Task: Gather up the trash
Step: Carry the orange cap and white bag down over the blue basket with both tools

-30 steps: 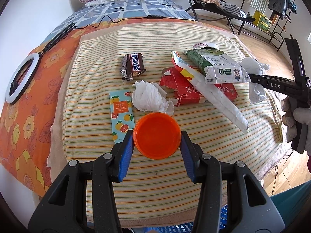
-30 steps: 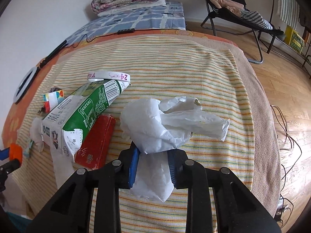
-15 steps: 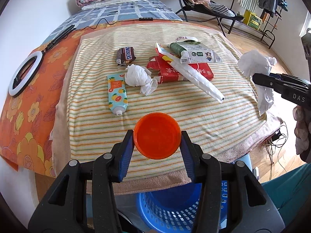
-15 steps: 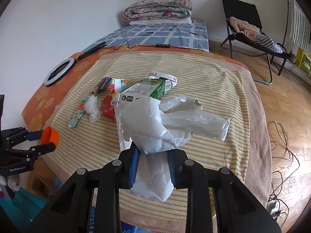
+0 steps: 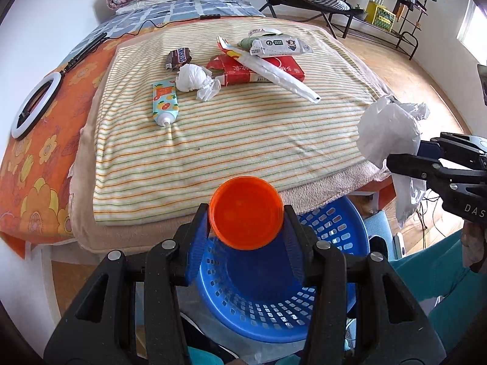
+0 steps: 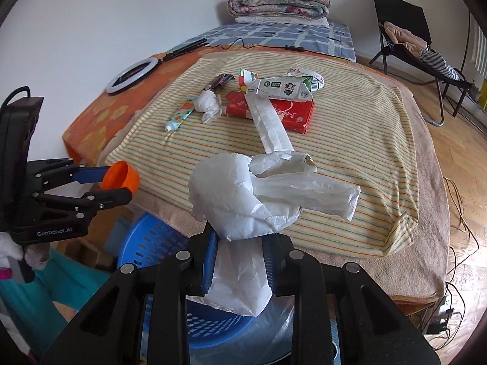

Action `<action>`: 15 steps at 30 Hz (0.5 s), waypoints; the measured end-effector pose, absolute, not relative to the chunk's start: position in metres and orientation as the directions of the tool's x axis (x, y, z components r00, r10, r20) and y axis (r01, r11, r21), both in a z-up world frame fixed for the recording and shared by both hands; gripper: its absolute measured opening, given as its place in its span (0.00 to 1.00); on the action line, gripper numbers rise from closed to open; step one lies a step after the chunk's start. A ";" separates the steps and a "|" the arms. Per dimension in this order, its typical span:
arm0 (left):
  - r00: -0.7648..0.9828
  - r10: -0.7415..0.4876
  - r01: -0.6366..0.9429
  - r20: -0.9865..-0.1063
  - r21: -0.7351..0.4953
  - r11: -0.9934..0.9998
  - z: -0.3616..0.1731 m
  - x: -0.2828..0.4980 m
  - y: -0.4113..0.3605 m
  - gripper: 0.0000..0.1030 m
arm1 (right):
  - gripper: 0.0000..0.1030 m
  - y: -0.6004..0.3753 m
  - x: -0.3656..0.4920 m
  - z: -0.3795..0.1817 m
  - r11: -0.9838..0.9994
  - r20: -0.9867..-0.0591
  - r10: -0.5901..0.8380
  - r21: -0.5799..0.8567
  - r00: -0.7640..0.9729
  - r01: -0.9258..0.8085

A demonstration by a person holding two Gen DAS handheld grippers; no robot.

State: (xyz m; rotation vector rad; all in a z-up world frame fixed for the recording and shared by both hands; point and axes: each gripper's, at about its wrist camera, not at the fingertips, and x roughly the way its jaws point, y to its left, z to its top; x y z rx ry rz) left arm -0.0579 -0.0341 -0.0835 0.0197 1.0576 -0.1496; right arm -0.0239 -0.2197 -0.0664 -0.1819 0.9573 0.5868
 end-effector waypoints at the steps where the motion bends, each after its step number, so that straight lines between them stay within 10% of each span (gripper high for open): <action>1: 0.472 -0.113 0.136 -0.874 -0.055 0.989 -0.088 -0.060 -0.035 0.47 | 0.24 -0.218 -0.029 -0.070 0.827 -0.817 0.386 0.099 0.429 -0.554; 15: 0.335 -0.122 0.165 -0.934 -0.069 0.984 -0.148 -0.085 -0.043 0.47 | 0.24 -0.196 -0.071 -0.125 0.754 -0.883 0.347 0.062 0.317 -0.654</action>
